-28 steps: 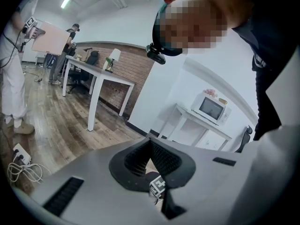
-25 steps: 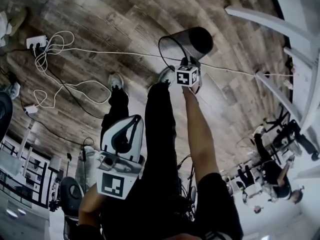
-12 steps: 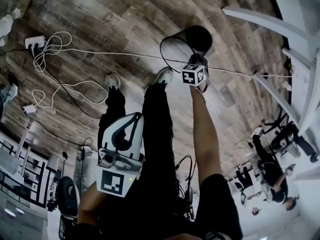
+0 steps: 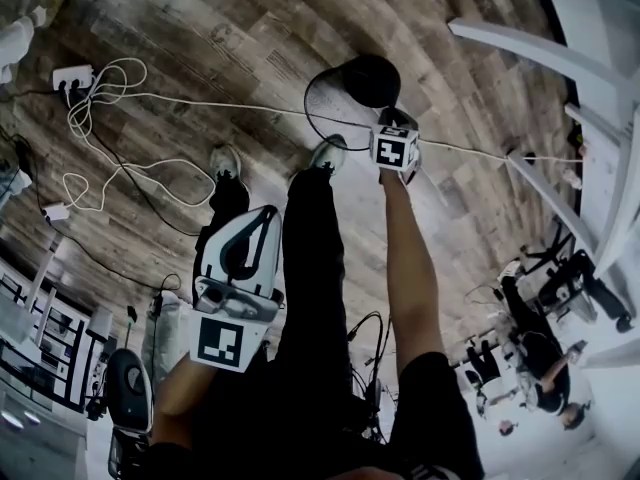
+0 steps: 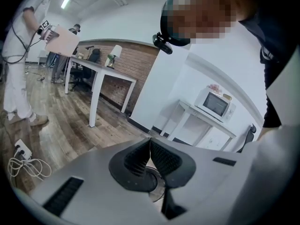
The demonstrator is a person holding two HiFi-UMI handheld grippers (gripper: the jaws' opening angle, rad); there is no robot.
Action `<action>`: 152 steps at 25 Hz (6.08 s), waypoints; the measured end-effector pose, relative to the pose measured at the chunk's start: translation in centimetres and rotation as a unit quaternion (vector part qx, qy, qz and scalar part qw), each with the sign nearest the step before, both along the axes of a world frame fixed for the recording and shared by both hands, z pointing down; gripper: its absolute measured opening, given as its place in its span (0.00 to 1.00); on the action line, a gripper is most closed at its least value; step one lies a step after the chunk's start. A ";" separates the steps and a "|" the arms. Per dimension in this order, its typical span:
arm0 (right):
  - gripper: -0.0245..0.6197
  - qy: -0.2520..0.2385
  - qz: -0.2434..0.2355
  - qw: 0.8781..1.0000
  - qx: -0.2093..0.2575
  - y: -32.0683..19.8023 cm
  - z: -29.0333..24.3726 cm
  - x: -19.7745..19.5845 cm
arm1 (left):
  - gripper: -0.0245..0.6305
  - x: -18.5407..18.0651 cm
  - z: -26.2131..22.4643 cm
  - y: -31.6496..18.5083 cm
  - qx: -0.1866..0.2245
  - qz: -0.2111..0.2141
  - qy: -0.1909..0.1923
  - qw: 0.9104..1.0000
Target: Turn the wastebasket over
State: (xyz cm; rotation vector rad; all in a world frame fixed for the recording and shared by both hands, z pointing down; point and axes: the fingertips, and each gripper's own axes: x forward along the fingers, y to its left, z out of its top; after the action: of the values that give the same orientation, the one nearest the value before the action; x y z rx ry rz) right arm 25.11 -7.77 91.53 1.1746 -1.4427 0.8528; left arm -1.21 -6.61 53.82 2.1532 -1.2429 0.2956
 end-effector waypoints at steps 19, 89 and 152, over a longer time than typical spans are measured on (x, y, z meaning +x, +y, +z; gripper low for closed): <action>0.12 -0.153 0.018 0.988 0.032 0.0 -11.7 -9.4 | 0.41 -4.5 22.6 3.5 -0.252 -0.023 -0.047 0.966; 0.28 -0.232 0.206 0.950 -0.037 5.0 -2.1 -11.2 | 0.16 -10.3 37.3 3.6 -0.353 -0.076 -0.139 0.922; 0.09 -0.336 0.050 0.846 0.411 7.9 -74.3 -13.6 | 0.09 0.1 -42.7 4.1 0.221 0.012 -0.008 0.975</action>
State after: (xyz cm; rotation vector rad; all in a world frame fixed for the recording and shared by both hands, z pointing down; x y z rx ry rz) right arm 11.50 0.17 17.22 1.6723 -2.5026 0.7577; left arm -1.08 -2.48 11.07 2.5430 -1.3945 0.0464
